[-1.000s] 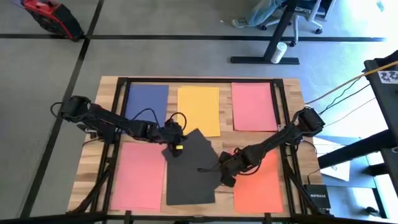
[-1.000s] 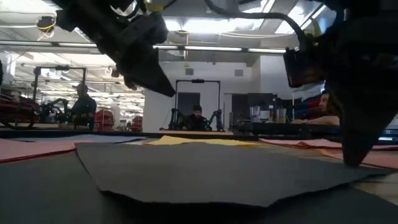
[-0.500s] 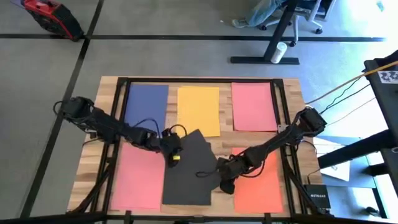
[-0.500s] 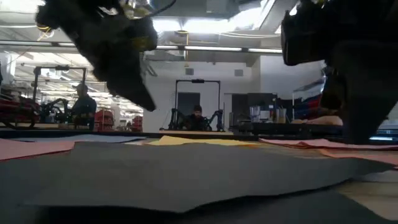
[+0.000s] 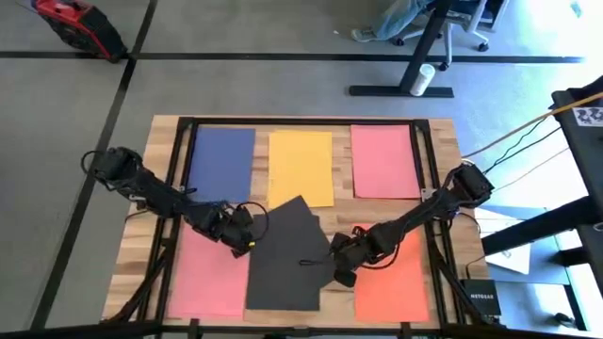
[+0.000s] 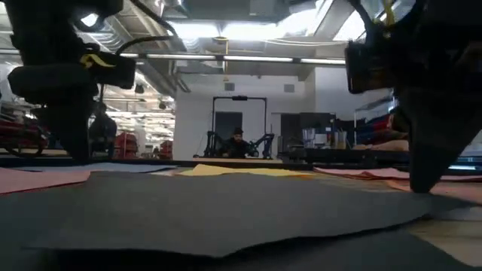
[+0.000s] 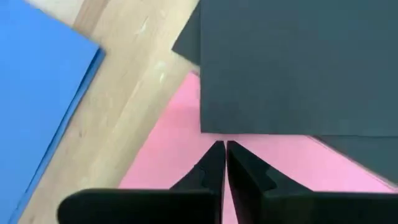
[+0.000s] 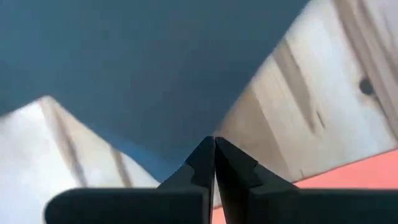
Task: Organize paper
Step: Stack the black paper on top of the other black paper
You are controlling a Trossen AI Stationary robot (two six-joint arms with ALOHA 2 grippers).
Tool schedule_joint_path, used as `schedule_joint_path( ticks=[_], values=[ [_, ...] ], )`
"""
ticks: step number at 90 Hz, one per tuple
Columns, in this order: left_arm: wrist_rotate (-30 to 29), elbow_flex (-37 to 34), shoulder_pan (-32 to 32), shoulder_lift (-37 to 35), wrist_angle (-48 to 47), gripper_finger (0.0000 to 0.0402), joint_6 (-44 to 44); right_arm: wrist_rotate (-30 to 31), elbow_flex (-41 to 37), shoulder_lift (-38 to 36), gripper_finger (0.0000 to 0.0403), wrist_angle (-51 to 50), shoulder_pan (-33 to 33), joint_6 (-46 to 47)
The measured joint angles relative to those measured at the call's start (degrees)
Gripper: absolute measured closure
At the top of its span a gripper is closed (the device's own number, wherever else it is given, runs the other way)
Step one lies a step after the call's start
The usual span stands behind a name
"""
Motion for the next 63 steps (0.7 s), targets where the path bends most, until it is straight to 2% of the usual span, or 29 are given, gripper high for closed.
schedule_joint_path(
  ticks=[15,28,42,55,63],
  values=[
    [0.3,0.0,-0.1,0.0,7.2,0.0402,1.8,-4.7,0.2,2.8,0.0403,5.3,0.0,0.0],
    [2.6,0.0,-1.4,0.0,12.8,0.0402,3.0,-6.1,0.1,3.7,0.0403,7.4,0.0,0.0],
    [6.2,0.0,-4.9,0.0,16.4,0.0402,2.7,-8.0,0.0,3.3,0.0403,9.4,-0.1,-0.2],
    [7.2,0.0,-8.9,0.2,19.1,0.0402,0.8,-12.5,0.0,3.3,0.0403,12.9,0.2,-0.4],
    [7.9,0.0,-10.7,2.0,19.9,0.0402,-0.6,-12.7,0.0,3.2,0.0403,13.9,0.7,-0.7]
  ],
)
